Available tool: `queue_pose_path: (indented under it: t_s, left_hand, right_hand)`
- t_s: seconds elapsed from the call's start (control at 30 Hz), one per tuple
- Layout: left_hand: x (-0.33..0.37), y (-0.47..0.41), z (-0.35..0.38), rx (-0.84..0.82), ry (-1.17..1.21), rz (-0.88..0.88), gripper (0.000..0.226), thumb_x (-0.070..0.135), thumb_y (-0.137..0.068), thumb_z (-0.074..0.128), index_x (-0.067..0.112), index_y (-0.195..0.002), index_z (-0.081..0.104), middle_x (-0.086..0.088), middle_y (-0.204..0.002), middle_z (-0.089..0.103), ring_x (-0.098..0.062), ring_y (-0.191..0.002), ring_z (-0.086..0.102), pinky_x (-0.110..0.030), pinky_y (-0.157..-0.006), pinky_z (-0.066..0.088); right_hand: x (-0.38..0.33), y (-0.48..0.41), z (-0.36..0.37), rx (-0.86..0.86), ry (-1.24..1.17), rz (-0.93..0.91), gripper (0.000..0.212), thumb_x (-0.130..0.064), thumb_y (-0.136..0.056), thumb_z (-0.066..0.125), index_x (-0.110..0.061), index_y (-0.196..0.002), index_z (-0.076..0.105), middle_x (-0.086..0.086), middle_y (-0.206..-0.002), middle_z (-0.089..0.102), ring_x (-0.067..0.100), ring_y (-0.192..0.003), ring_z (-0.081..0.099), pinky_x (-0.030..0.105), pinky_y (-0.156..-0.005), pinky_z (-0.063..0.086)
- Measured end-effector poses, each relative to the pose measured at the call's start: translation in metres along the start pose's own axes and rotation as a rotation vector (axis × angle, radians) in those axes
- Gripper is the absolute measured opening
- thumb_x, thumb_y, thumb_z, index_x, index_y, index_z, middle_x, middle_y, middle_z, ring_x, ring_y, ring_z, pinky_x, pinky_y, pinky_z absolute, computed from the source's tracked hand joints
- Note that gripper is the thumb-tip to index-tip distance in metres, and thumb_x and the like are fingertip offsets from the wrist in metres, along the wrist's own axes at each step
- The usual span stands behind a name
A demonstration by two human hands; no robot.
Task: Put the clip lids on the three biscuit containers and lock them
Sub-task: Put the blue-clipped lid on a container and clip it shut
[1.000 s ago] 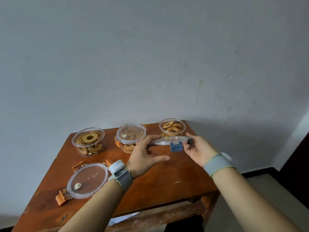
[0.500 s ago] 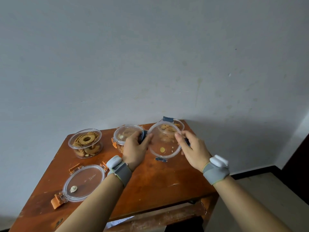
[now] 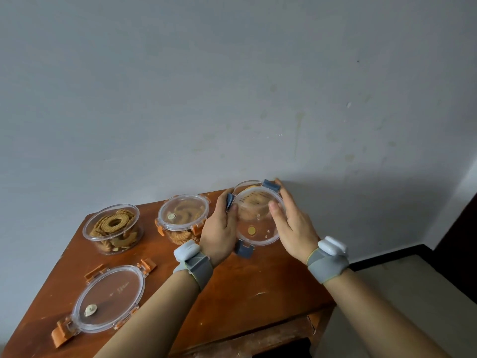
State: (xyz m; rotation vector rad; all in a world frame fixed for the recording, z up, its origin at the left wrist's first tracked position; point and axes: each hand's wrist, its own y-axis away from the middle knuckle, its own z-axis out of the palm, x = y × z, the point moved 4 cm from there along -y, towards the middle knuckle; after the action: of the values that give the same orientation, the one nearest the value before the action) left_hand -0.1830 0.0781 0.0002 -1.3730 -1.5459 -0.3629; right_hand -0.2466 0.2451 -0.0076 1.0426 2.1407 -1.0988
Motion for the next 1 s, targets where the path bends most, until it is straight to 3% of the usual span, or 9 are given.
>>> queue_pose_path:
  t_s: [0.1, 0.2, 0.33, 0.47, 0.53, 0.63, 0.8, 1.0]
  left_hand:
    - [0.002, -0.014, 0.002, 0.114, -0.118, -0.026, 0.04, 0.032, -0.104, 0.039, 0.02, -0.142, 0.04, 0.002, -0.105, 0.065, -0.015, -0.085, 0.062, -0.03, -0.073, 0.048]
    - [-0.008, -0.041, 0.008, 0.107, -0.205, -0.144, 0.036, 0.037, -0.101, 0.041, 0.019, -0.131, 0.047, -0.003, -0.093, 0.068, -0.022, -0.078, 0.062, -0.032, -0.07, 0.044]
    - [-0.018, -0.074, 0.02, 0.047, -0.37, -0.258, 0.042, 0.039, -0.096, 0.042, 0.014, -0.13, 0.046, -0.013, -0.111, 0.063, -0.036, -0.096, 0.062, -0.034, -0.074, 0.04]
    - [-0.02, -0.099, 0.028, 0.012, -0.539, -0.298, 0.037, 0.036, -0.098, 0.042, 0.008, -0.123, 0.047, -0.02, -0.116, 0.057, -0.042, -0.095, 0.061, -0.037, -0.071, 0.038]
    - [-0.025, -0.111, 0.035, -0.014, -0.628, -0.304, 0.036, 0.035, -0.099, 0.043, 0.005, -0.119, 0.048, -0.021, -0.117, 0.058, -0.043, -0.096, 0.061, -0.038, -0.07, 0.038]
    - [-0.032, -0.118, 0.047, -0.074, -0.671, -0.31, 0.035, 0.033, -0.101, 0.042, 0.004, -0.119, 0.047, -0.022, -0.117, 0.061, -0.043, -0.101, 0.062, -0.039, -0.071, 0.038]
    - [-0.039, -0.119, 0.05, -0.057, -0.587, -0.336, 0.036, 0.035, -0.101, 0.042, 0.006, -0.122, 0.045, -0.022, -0.118, 0.061, -0.042, -0.1, 0.062, -0.038, -0.071, 0.039]
    - [-0.036, -0.11, 0.047, -0.084, -0.515, -0.333, 0.039, 0.037, -0.101, 0.042, 0.008, -0.126, 0.043, -0.021, -0.117, 0.063, -0.04, -0.097, 0.063, -0.039, -0.071, 0.044]
  right_hand:
    - [0.0, -0.012, -0.003, 0.041, 0.036, -0.013, 0.05, -0.047, -0.101, 0.039, -0.039, -0.149, 0.027, -0.011, -0.138, 0.056, 0.011, -0.122, 0.056, 0.023, -0.097, 0.044]
    - [0.007, -0.031, -0.003, 0.073, 0.104, 0.094, 0.049, -0.046, -0.1, 0.044, -0.031, -0.146, 0.038, -0.005, -0.136, 0.06, 0.019, -0.119, 0.058, 0.024, -0.091, 0.043]
    - [0.023, -0.066, 0.005, 0.048, 0.265, 0.184, 0.054, -0.057, -0.095, 0.04, -0.03, -0.142, 0.044, -0.001, -0.131, 0.063, 0.028, -0.115, 0.06, 0.033, -0.092, 0.048]
    - [0.042, -0.095, 0.017, -0.017, 0.365, 0.248, 0.039, -0.055, -0.092, 0.044, -0.025, -0.111, 0.061, 0.009, -0.105, 0.068, 0.035, -0.097, 0.061, 0.034, -0.071, 0.043]
    - [0.057, -0.106, 0.025, -0.057, 0.411, 0.303, 0.043, -0.063, -0.087, 0.041, -0.025, -0.094, 0.059, 0.012, -0.098, 0.066, 0.037, -0.088, 0.061, 0.032, -0.066, 0.038]
    - [0.074, -0.115, 0.034, -0.075, 0.442, 0.34, 0.056, -0.068, -0.084, 0.034, -0.023, -0.102, 0.063, 0.013, -0.103, 0.065, 0.037, -0.09, 0.062, 0.032, -0.067, 0.037]
    - [0.083, -0.117, 0.041, -0.085, 0.426, 0.356, 0.051, -0.059, -0.093, 0.037, -0.024, -0.123, 0.058, 0.014, -0.112, 0.062, 0.037, -0.098, 0.059, 0.034, -0.071, 0.038]
    - [0.078, -0.105, 0.038, -0.088, 0.331, 0.396, 0.049, -0.058, -0.094, 0.038, -0.027, -0.128, 0.053, 0.015, -0.116, 0.062, 0.04, -0.102, 0.057, 0.036, -0.073, 0.036]
